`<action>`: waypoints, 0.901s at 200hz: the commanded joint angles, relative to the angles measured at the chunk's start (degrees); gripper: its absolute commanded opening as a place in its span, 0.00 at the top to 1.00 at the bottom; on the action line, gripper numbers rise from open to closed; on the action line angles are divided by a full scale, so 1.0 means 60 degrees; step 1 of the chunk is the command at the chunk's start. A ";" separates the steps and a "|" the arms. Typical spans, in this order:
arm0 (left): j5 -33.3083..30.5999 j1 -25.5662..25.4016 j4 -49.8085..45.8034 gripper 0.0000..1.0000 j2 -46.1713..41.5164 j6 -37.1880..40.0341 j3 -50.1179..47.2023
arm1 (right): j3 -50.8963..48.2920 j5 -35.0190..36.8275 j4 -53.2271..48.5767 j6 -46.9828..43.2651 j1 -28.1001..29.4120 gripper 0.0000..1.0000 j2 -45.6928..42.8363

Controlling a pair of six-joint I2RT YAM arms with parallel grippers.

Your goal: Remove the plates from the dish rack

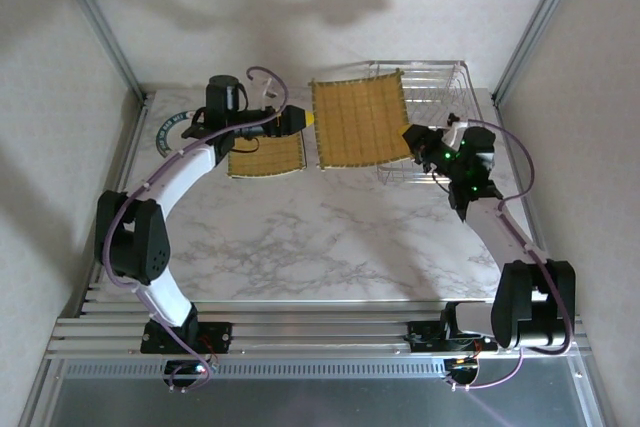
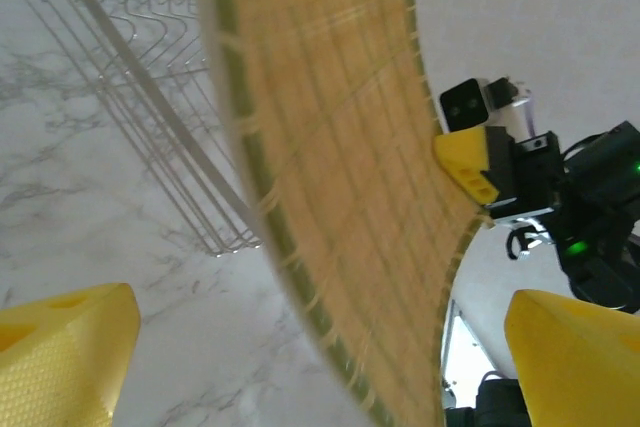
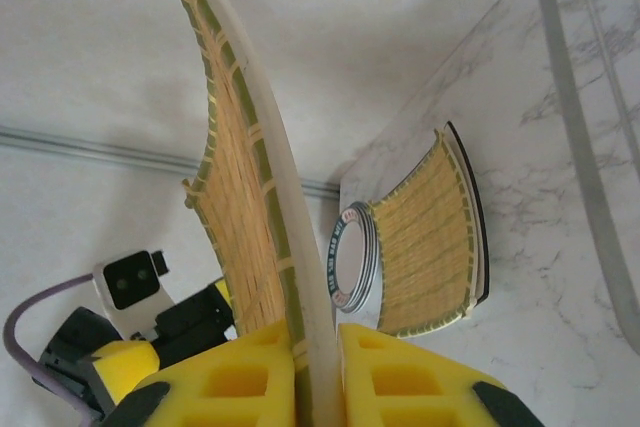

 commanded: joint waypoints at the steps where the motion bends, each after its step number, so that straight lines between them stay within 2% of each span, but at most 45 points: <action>1: 0.0543 -0.0159 0.0950 0.09 0.0472 -0.0607 0.0081 | 0.0798 -0.0188 0.1136 0.0031 0.0262 1.00 0.0140; 40: 0.0527 -0.0178 0.1204 0.17 0.0905 -0.0834 0.0148 | 0.1081 -0.0151 0.1098 -0.0084 0.0648 1.00 0.0416; 68: 0.0553 -0.0165 0.1354 0.44 0.1101 -0.1026 0.0315 | 0.1167 -0.0083 0.0926 -0.0286 0.0850 1.00 0.0593; 110: 0.0598 -0.0165 0.1509 0.65 0.1315 -0.1273 0.0435 | 0.1167 -0.0098 0.1070 -0.0235 0.0906 1.00 0.0847; 132: 0.0563 -0.0170 0.1800 0.83 0.1331 -0.1509 0.0318 | 0.1233 -0.0102 0.1055 -0.0261 0.0932 1.00 0.0898; 161: 0.0383 -0.0168 0.2312 1.00 0.1331 -0.1938 0.0055 | 0.1277 -0.0007 0.1141 -0.0213 0.1035 1.00 0.0984; 180: 0.0234 -0.0176 0.2372 1.00 0.1294 -0.1997 -0.0013 | 0.1306 0.0038 0.1153 -0.0247 0.1154 1.00 0.1046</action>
